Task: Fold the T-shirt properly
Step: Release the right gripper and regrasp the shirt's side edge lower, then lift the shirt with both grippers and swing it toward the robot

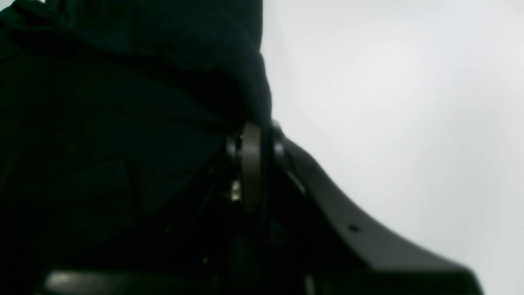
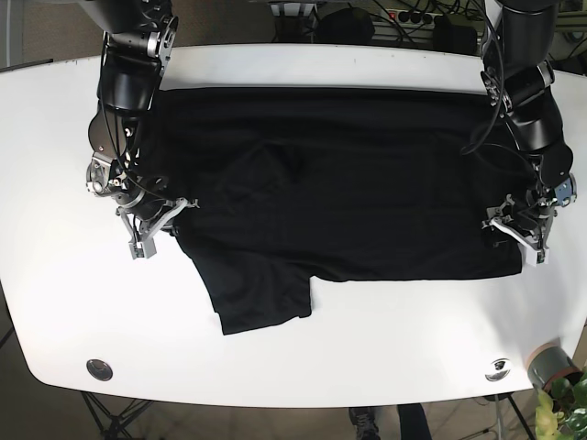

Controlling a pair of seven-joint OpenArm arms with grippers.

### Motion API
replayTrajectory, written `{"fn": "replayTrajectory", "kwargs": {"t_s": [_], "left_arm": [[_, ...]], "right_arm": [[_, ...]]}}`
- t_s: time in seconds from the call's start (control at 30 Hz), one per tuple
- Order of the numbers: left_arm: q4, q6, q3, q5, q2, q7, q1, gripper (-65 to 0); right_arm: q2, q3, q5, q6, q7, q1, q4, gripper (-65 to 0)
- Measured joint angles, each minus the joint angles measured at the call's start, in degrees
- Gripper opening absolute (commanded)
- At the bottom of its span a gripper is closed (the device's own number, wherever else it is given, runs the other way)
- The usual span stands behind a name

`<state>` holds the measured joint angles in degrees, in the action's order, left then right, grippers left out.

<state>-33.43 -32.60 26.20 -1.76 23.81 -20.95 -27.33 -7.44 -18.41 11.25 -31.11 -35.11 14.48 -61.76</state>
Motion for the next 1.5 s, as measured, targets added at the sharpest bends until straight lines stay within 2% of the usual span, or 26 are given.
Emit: {"fn": "replayTrajectory", "kwargs": {"t_s": [0.1, 0.2, 0.27, 0.37, 0.63, 0.8, 0.97, 1.1, 1.23, 1.3, 1.5], "left_arm": [[0.0, -0.3, 0.0, -0.2, 0.0, 0.0, 0.0, -29.3], [0.0, -0.3, 0.0, -0.3, 0.1, -0.3, 0.0, -39.6], [0.0, -0.2, 0.0, -0.3, 0.1, -0.4, 0.0, -51.2], [0.0, -0.2, 0.1, -0.2, 0.2, -0.5, 0.2, -65.0], [-0.4, -0.3, 0.5, -0.2, 0.1, -0.9, 0.4, -65.0], [-8.2, -0.5, 4.7, 1.1, -1.3, -7.4, 2.2, -65.0], [-20.0, -0.4, 5.9, 1.4, -2.4, -15.9, 2.7, -65.0], [-28.9, -0.5, 5.5, 1.0, -4.6, -17.2, 1.7, -65.0], [-34.4, -0.8, 4.9, 0.7, -5.8, -21.4, -0.3, -65.0], [-36.6, -0.9, 3.7, 1.2, -5.7, -23.9, -2.1, -65.0], [-41.2, -0.9, 1.4, 0.4, -5.5, -24.5, -9.1, -65.0]], "right_arm": [[0.0, 0.0, 0.2, 0.00, 0.0, 0.0, 0.0, -62.9], [0.0, 0.0, 0.1, 0.00, 0.0, 0.0, 0.0, -62.9], [0.0, 0.0, 0.1, 0.00, 0.0, 0.0, 0.0, -62.9], [0.0, 0.0, 0.1, -0.02, 0.0, 0.0, 0.0, -62.9], [0.2, 0.0, 0.1, -0.02, 0.0, 0.0, -0.2, -62.9], [1.6, 0.2, -2.5, 0.83, -5.1, -0.7, -6.3, -62.9], [1.7, 0.5, -2.6, 0.44, -9.1, 0.6, -11.7, -62.9], [0.2, 0.7, -2.2, -0.11, -10.8, 5.0, -12.4, -62.9], [-1.1, 0.5, -2.6, 0.33, -13.0, 10.0, -12.6, -62.9], [-2.3, 0.6, -2.4, -0.09, -13.2, 12.3, -12.4, -62.9], [-5.3, 2.9, -2.4, -0.26, -16.2, 21.2, -12.3, -62.9]]}}
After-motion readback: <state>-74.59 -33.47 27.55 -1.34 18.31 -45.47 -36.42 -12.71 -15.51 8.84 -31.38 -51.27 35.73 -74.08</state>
